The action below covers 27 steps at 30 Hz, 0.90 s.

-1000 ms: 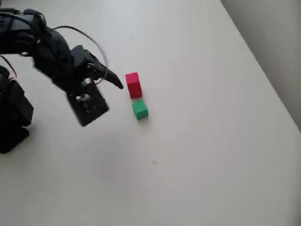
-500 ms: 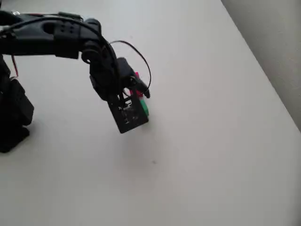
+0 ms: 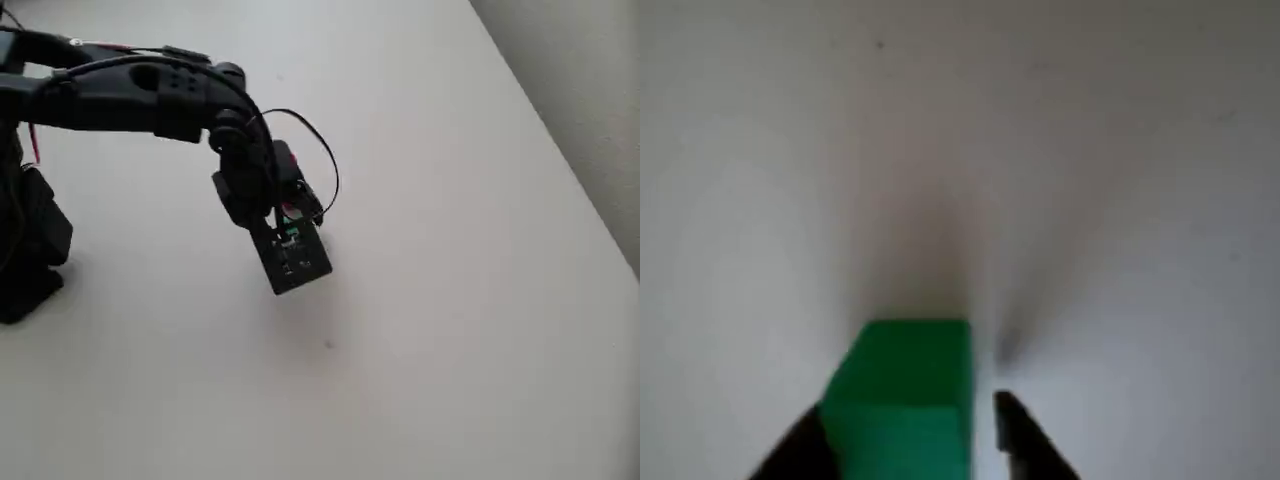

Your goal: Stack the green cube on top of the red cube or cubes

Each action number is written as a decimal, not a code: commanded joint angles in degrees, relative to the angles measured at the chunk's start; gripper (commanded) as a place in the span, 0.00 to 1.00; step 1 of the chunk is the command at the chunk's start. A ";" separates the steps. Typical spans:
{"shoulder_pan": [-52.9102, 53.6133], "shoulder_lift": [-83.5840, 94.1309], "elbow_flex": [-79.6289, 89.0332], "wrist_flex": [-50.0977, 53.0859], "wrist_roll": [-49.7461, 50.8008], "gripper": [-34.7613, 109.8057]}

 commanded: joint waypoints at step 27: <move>-8.61 13.62 -25.58 29.09 8.96 0.23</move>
